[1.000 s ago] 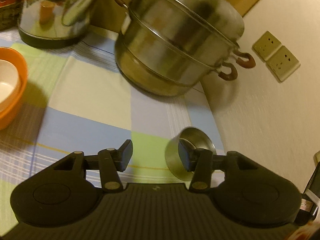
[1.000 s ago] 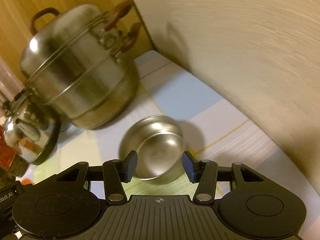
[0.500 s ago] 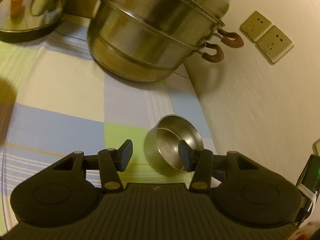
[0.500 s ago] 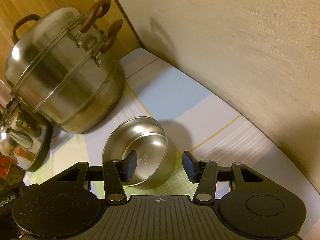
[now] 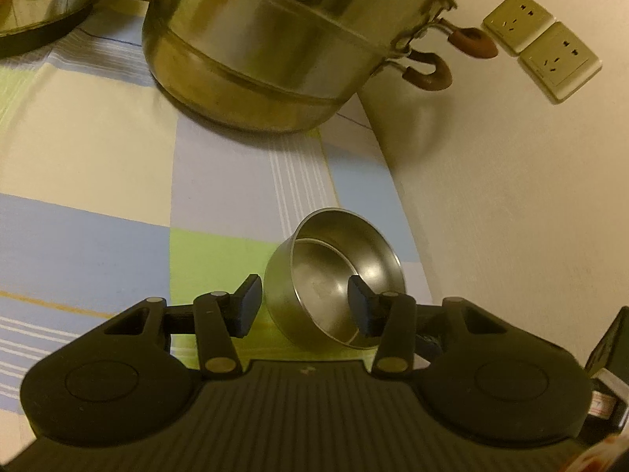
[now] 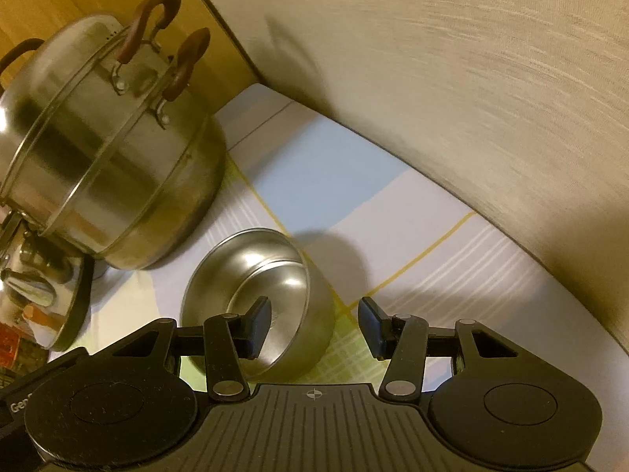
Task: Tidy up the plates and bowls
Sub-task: 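Move both grippers to the steel cup and close them on its rim, then lift the steel cup with both grippers and carry it to the orange bowl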
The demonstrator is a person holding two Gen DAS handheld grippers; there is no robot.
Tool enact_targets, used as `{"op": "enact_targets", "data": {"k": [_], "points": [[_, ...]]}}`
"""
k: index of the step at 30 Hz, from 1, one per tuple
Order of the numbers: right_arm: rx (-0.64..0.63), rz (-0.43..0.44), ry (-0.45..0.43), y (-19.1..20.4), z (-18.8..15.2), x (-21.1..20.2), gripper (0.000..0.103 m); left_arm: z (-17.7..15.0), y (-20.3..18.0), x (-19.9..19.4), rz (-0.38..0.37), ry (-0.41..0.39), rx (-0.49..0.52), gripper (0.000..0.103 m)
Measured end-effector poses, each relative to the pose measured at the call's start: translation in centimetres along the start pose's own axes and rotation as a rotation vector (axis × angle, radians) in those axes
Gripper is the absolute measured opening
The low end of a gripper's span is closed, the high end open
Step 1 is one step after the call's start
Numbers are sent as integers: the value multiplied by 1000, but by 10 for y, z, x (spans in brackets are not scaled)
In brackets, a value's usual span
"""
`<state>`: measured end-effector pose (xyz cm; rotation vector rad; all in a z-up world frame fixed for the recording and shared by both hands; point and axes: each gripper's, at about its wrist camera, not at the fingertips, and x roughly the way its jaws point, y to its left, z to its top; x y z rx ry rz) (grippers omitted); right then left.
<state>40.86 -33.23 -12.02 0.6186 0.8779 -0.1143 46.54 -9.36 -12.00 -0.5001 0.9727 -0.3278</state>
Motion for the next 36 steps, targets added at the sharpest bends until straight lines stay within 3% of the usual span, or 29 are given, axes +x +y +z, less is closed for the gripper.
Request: {"op": "enact_targets", "data": {"k": [9,16,28,36], "points": [[1,4,34,0,-2,16,48,3,-1,19,39,40,38,19],[-34,-1,59,7,-6,25,26,4,-4,19,47,45,76,14],[-71,34,100,31,-12,26,17,3,14,-6,107,57,76,13],[-111,78,106,58,-21,18,14,5,28,-38,134,12,58,13]]}}
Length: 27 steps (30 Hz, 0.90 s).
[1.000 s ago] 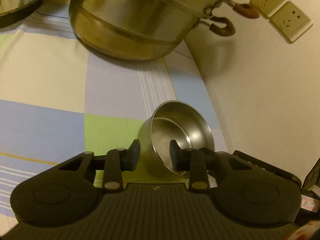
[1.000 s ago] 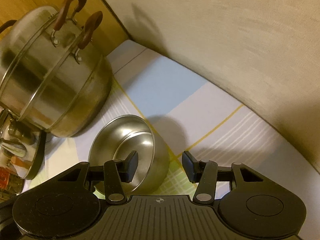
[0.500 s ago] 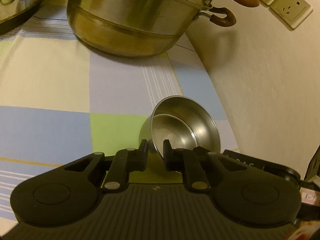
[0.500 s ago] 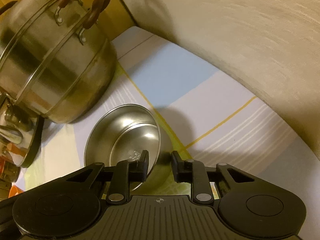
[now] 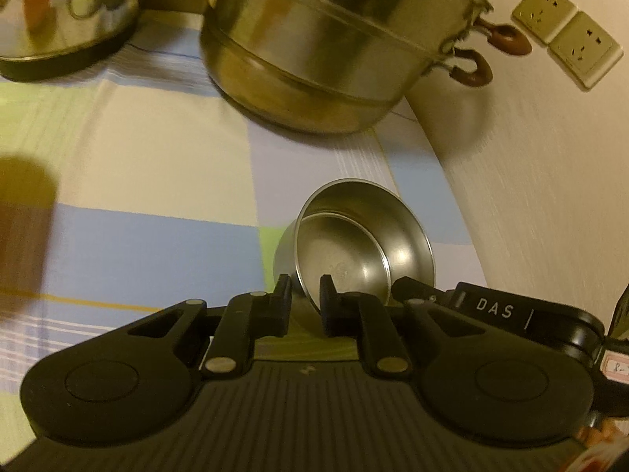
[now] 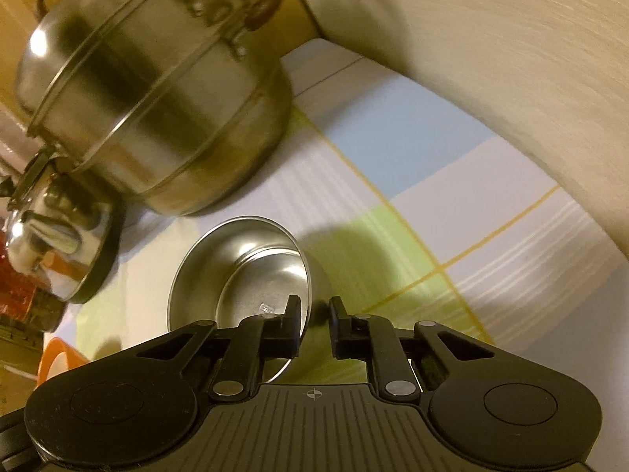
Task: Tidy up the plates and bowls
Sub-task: 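Lift the steel cup with both grippers and carry it to the orange bowl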
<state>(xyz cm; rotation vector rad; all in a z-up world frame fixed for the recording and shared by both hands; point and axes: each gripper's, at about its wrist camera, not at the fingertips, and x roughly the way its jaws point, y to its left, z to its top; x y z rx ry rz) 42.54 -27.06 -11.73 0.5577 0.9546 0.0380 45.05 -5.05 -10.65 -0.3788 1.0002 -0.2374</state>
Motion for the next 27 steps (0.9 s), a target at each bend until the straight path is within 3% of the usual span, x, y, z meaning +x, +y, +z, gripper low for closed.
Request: {"op": "enact_targets", "data": {"k": [27], "points": [[-131,143,-30,88,-25,-32,13,-8,47,-99,38,-168,-77,12]]}}
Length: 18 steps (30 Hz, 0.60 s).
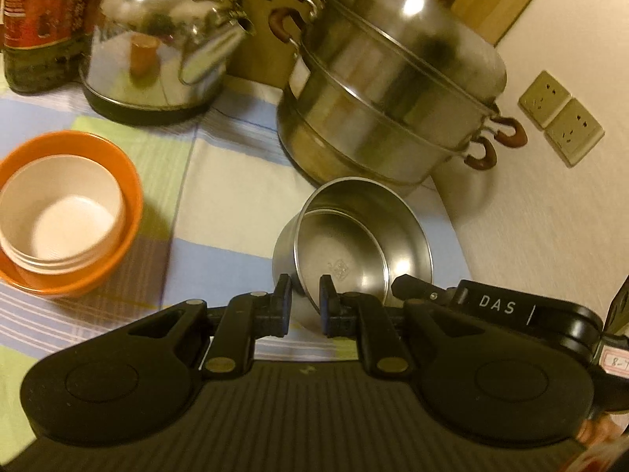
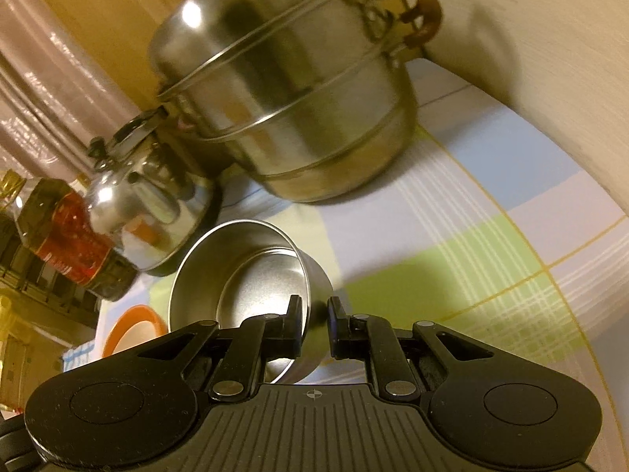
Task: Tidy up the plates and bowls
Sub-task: 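Lift the steel cup with both grippers and carry it to the orange bowl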
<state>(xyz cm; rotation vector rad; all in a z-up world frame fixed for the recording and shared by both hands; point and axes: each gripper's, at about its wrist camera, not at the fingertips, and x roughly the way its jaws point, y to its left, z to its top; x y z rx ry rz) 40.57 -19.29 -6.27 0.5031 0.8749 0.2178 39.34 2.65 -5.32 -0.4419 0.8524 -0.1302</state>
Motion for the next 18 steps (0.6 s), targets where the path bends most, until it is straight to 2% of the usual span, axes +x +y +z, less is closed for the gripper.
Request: {"op": "enact_targets", "data": {"k": [18], "points": [[-68,88,7,49,-12,0,13,4,34,-46,42,-99,-25,12]]}}
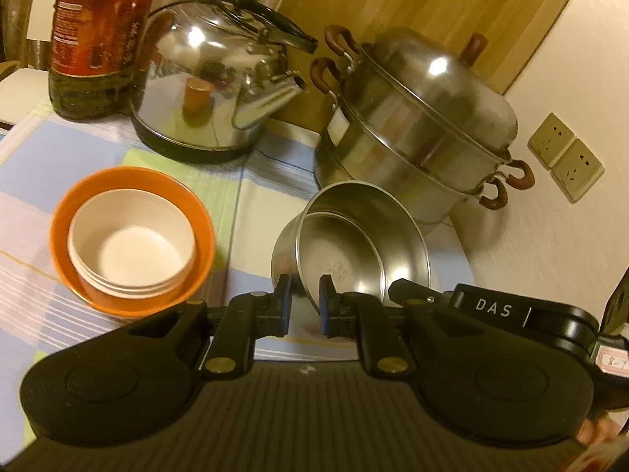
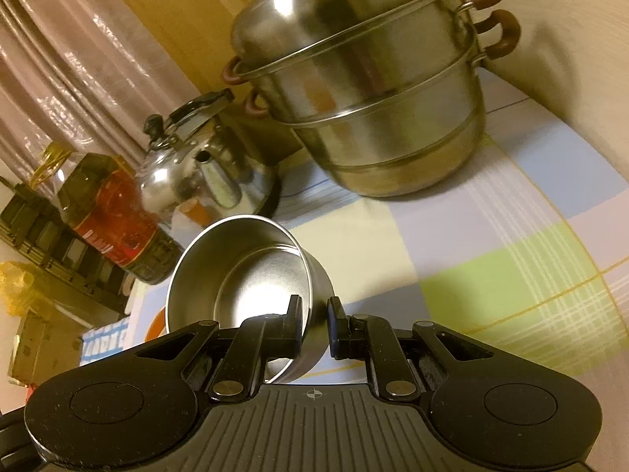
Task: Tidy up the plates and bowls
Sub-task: 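Lift the steel cup with both grippers and carry it to the orange bowl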
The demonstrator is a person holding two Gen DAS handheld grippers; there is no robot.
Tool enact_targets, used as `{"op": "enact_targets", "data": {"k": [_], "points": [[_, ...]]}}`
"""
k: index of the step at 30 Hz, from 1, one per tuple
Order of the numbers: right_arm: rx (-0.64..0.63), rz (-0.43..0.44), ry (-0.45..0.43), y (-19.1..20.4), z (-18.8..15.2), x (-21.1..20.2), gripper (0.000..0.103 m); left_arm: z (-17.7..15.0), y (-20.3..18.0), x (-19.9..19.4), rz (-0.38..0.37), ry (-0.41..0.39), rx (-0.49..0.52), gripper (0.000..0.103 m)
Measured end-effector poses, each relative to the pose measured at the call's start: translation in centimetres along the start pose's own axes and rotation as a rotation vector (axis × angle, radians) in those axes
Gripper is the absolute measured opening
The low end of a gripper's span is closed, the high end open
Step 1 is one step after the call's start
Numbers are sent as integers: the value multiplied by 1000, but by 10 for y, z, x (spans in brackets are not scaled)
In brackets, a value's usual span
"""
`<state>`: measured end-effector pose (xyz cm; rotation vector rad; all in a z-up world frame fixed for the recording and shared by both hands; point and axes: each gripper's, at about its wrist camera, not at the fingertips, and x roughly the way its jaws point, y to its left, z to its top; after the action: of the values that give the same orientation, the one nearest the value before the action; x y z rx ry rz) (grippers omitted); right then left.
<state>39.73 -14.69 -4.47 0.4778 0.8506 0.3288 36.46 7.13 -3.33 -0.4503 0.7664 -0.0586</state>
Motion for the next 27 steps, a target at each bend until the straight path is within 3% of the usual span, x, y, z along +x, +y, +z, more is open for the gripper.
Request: {"op": "enact_targets", "data": {"k": [27], "points": [[-95,96,29,82,-10,41,12,18,66,-37,100,-103,-83,12]]}}
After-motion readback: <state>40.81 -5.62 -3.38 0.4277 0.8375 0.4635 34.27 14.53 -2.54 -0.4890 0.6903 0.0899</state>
